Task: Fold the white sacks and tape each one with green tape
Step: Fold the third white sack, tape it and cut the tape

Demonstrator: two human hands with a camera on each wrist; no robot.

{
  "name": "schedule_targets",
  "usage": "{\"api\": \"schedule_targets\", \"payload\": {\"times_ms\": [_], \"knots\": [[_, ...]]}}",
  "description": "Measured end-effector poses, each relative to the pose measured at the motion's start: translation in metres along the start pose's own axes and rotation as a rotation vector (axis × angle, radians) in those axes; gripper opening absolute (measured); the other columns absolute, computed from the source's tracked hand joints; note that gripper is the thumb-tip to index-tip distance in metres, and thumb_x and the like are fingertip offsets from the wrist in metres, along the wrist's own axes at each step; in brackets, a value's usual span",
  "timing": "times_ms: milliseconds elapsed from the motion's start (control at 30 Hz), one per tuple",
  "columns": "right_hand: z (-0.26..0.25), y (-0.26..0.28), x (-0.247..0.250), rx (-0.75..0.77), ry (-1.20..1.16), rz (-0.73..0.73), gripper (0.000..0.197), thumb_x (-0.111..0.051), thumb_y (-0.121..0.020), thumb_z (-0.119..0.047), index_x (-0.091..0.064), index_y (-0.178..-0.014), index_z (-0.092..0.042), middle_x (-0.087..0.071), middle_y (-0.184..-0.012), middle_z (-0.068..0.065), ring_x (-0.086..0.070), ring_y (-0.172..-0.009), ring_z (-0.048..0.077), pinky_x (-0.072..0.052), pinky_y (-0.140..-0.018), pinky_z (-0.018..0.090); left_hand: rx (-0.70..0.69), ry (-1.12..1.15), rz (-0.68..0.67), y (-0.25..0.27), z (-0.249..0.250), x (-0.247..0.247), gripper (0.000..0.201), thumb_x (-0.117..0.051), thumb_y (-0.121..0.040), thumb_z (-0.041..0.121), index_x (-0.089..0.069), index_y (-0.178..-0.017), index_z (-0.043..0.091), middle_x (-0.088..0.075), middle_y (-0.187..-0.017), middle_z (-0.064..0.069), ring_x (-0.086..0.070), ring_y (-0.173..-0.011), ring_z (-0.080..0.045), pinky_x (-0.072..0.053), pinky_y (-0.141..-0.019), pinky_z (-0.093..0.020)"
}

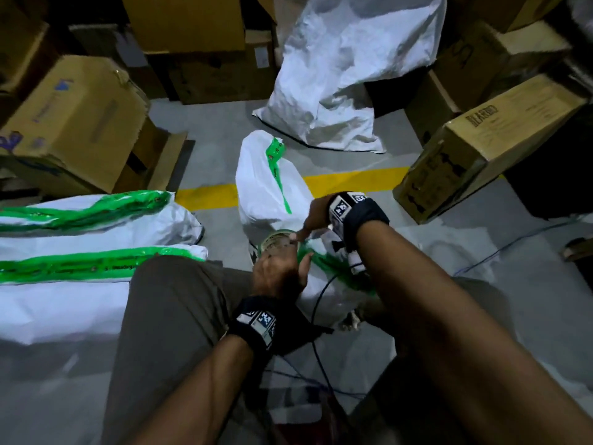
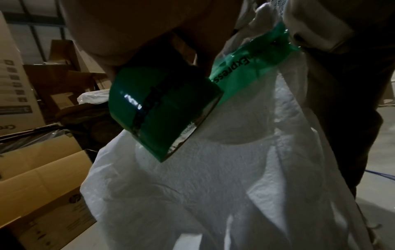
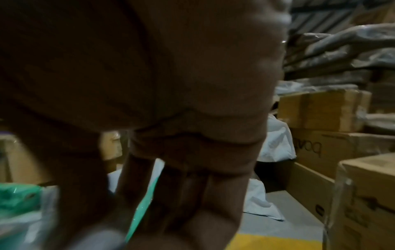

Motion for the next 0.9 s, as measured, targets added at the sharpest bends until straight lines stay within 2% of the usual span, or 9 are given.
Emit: {"api": "schedule_targets", "payload": {"times_ms": [100, 200, 333, 467, 533, 600, 700, 767, 900], "knots": [[0.014, 0.001, -0.001, -0.037, -0.080, 0.130, 0.026, -0.073, -0.087, -0.037, -0.071, -0.103, -0.018, -0.072, -0.095, 0.011, -0.067, -0.088, 0.032, -0.054, -0.079, 0.034, 0.057, -0.020, 0.030, 0.004, -0.009, -0.001, 0.041, -0.057, -0.083, 0.052, -0.070, -0.070, 0.016, -0.056, -0.054, -0.006, -0.057, -0.048, -0.028, -0.044, -0.048, -0.027], [0.018, 0.023, -0.003, -0.001, -0.105, 0.160, 0.052, -0.069, -0.092, -0.042, -0.061, -0.133, -0.011, -0.070, -0.117, 0.014, -0.063, -0.092, 0.023, -0.050, -0.061, 0.024, 0.082, 0.078, -0.043, 0.005, -0.015, -0.008, 0.042, -0.057, -0.085, 0.053, -0.069, -0.071, 0.016, -0.058, -0.056, -0.007, -0.058, -0.051, -0.030, -0.045, -0.047, -0.029], [0.028, 0.035, -0.025, 0.007, -0.274, 0.054, 0.050, -0.053, -0.101, -0.045, -0.060, -0.125, -0.001, -0.064, -0.091, 0.012, -0.057, -0.077, 0.021, -0.040, -0.044, 0.012, 0.108, 0.126, -0.197, 0.002, -0.015, -0.016, 0.042, -0.057, -0.084, 0.053, -0.069, -0.074, 0.014, -0.062, -0.062, -0.007, -0.060, -0.053, -0.030, -0.044, -0.046, -0.029], [0.035, 0.041, -0.040, -0.025, -0.526, -0.033, 0.041, -0.058, -0.099, -0.046, -0.064, -0.101, -0.006, -0.065, -0.091, 0.010, -0.061, -0.067, 0.024, -0.054, -0.058, 0.022, 0.137, 0.136, -0.268, 0.013, -0.015, -0.027, 0.039, -0.078, -0.073, 0.051, -0.070, -0.074, 0.013, -0.063, -0.061, -0.007, -0.061, -0.051, -0.030, -0.044, -0.044, -0.027], [0.030, 0.047, -0.047, -0.046, -0.596, -0.154, 0.050, -0.060, -0.096, -0.049, -0.067, -0.109, -0.001, -0.069, -0.105, 0.013, -0.066, -0.074, 0.028, -0.061, -0.071, 0.040, 0.140, 0.180, -0.291, 0.022, -0.016, -0.033, 0.043, -0.062, -0.079, 0.055, -0.071, -0.074, 0.013, -0.065, -0.062, -0.008, -0.063, -0.052, -0.030, -0.047, -0.047, -0.028], [0.023, 0.041, -0.036, -0.058, -0.492, -0.143, 0.057, -0.058, -0.095, -0.054, -0.068, -0.112, -0.001, -0.071, -0.111, 0.012, -0.071, -0.084, 0.031, -0.062, -0.074, 0.043, 0.149, 0.224, -0.268, 0.028, -0.019, -0.038, 0.047, -0.051, -0.081, 0.053, -0.073, -0.075, 0.011, -0.065, -0.063, -0.009, -0.063, -0.053, -0.030, -0.050, -0.049, -0.029], [0.001, 0.026, -0.020, -0.065, -0.465, -0.086, 0.070, -0.051, -0.096, -0.058, -0.058, -0.127, 0.005, -0.064, -0.126, 0.017, -0.066, -0.107, 0.036, -0.053, -0.041, 0.025, 0.146, 0.291, -0.209, 0.030, -0.021, -0.037, 0.045, -0.058, -0.083, 0.046, -0.073, -0.077, 0.004, -0.065, -0.064, -0.014, -0.063, -0.053, -0.031, -0.052, -0.049, -0.031], [-0.015, 0.010, -0.025, -0.075, -0.540, -0.096, 0.076, -0.052, -0.096, -0.058, -0.049, -0.139, 0.003, -0.055, -0.137, 0.019, -0.060, -0.111, 0.034, -0.046, -0.034, 0.022, 0.121, 0.272, -0.191, 0.031, -0.022, -0.034, 0.045, -0.058, -0.083, 0.046, -0.073, -0.076, 0.004, -0.063, -0.062, -0.014, -0.061, -0.052, -0.032, -0.050, -0.049, -0.031], [-0.028, -0.009, -0.063, -0.134, -0.610, -0.179, 0.079, -0.065, -0.088, -0.059, -0.046, -0.141, -0.004, -0.052, -0.132, 0.011, -0.056, -0.116, 0.030, -0.052, -0.075, 0.032, 0.065, 0.292, -0.292, 0.037, -0.028, -0.037, 0.043, -0.051, -0.082, 0.045, -0.068, -0.069, 0.007, -0.064, -0.062, -0.016, -0.062, -0.056, -0.033, -0.054, -0.059, -0.033]]}}
Point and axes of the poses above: each hand's wrist, its own y-axis away from the middle knuckle, its own x-axis out of the back of the hand, z = x × y, the point moved 9 cm from there along -y, towards the middle knuckle
